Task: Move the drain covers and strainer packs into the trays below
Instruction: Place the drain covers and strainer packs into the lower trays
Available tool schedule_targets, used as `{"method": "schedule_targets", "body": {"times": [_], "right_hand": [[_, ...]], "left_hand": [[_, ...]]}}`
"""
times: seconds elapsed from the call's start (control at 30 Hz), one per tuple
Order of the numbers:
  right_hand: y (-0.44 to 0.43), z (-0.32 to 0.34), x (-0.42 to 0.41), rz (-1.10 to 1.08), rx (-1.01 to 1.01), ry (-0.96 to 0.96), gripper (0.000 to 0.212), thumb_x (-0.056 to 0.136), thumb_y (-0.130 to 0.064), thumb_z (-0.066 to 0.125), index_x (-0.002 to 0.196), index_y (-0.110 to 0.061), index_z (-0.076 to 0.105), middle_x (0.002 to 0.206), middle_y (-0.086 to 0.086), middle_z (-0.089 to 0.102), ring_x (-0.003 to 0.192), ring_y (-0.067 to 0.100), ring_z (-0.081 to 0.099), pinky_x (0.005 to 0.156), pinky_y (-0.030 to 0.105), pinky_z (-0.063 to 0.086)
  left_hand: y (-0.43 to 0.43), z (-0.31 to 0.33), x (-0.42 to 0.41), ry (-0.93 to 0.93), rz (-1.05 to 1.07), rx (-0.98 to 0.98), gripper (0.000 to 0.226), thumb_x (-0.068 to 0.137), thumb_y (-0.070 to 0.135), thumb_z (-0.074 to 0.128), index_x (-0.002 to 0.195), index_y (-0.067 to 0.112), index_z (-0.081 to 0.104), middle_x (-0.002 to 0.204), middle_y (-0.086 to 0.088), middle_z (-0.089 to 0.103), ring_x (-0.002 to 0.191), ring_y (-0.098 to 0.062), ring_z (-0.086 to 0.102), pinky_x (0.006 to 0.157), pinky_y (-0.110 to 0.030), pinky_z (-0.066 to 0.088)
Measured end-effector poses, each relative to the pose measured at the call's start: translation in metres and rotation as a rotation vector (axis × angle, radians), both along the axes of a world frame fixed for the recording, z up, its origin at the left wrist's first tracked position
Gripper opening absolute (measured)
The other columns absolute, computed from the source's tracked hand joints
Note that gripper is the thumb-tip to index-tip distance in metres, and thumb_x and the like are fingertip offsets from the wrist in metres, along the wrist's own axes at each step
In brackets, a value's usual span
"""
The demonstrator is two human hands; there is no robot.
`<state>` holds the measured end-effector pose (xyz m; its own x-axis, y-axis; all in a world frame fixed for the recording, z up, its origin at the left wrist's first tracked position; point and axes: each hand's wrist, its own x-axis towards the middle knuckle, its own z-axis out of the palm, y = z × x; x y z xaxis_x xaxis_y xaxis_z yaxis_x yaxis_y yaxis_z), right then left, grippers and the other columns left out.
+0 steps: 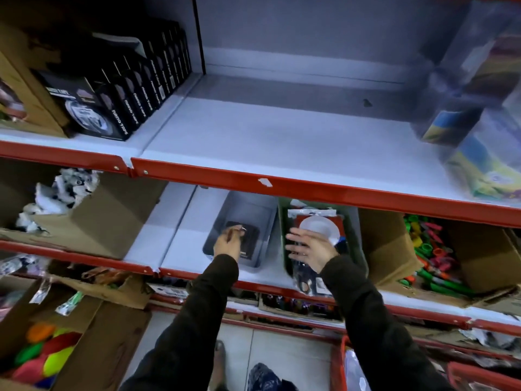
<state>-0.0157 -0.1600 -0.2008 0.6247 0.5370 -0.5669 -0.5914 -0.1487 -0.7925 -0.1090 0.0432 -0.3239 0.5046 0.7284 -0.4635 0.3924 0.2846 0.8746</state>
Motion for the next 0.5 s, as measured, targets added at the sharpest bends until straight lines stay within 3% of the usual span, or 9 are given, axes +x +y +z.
{"method": "schedule_targets", "body": {"times": [0.07, 0.13, 0.2, 0.3, 0.37, 0.5], "right_hand": [[0.041, -0.008, -0.012, 0.015, 0.0, 0.158, 0.033, 0.099, -0.006, 0.038, 0.13, -0.001, 0.049, 0.121, 0.014, 0.055, 0.118, 0.039, 0.054, 0.094, 0.046, 0.046], [0.075, -0.023, -0.023, -0.05, -0.028, 0.25, 0.025, 0.099, -0.009, 0.041, 0.119, -0.003, 0.055, 0.118, 0.014, 0.054, 0.119, 0.037, 0.052, 0.1, 0.047, 0.041], [0.104, -0.037, -0.028, -0.13, -0.079, 0.299, 0.013, 0.096, -0.012, 0.044, 0.09, -0.008, 0.056, 0.1, 0.011, 0.057, 0.093, 0.029, 0.056, 0.092, 0.043, 0.042], [0.132, -0.058, -0.03, -0.26, -0.176, 0.282, 0.022, 0.09, -0.009, 0.047, 0.069, -0.01, 0.05, 0.072, 0.007, 0.053, 0.066, 0.022, 0.048, 0.065, 0.032, 0.041], [0.143, -0.077, -0.027, -0.322, -0.237, 0.239, 0.024, 0.085, -0.008, 0.053, 0.061, -0.01, 0.051, 0.066, 0.006, 0.05, 0.059, 0.02, 0.045, 0.055, 0.027, 0.036], [0.152, -0.089, -0.026, -0.328, -0.351, 0.19, 0.028, 0.088, -0.004, 0.049, 0.061, -0.008, 0.049, 0.064, 0.006, 0.048, 0.063, 0.022, 0.047, 0.052, 0.025, 0.031]], "left_hand": [[0.024, 0.01, 0.004, 0.038, -0.008, -0.074, 0.058, 0.07, 0.055, 0.056, 0.111, 0.017, 0.071, 0.131, -0.021, 0.064, 0.124, -0.037, 0.058, 0.111, -0.047, 0.043], [0.032, 0.039, 0.005, 0.064, -0.036, -0.128, 0.055, 0.092, 0.039, 0.056, 0.136, 0.006, 0.056, 0.143, -0.018, 0.054, 0.134, -0.035, 0.049, 0.117, -0.043, 0.035], [0.044, 0.038, 0.011, 0.1, -0.105, -0.131, 0.055, 0.1, 0.035, 0.048, 0.145, 0.005, 0.044, 0.151, -0.016, 0.045, 0.141, -0.033, 0.041, 0.12, -0.04, 0.029], [0.057, 0.012, 0.023, 0.183, -0.122, -0.169, 0.058, 0.101, 0.033, 0.047, 0.147, -0.001, 0.04, 0.153, -0.02, 0.04, 0.142, -0.034, 0.04, 0.12, -0.039, 0.03], [0.059, 0.012, 0.026, 0.231, -0.165, -0.216, 0.059, 0.101, 0.03, 0.048, 0.147, -0.004, 0.038, 0.153, -0.022, 0.04, 0.14, -0.035, 0.041, 0.118, -0.038, 0.032], [0.065, 0.016, 0.024, 0.348, -0.35, -0.136, 0.056, 0.102, 0.026, 0.046, 0.148, -0.004, 0.035, 0.154, -0.021, 0.038, 0.141, -0.036, 0.04, 0.114, -0.033, 0.033]]}}
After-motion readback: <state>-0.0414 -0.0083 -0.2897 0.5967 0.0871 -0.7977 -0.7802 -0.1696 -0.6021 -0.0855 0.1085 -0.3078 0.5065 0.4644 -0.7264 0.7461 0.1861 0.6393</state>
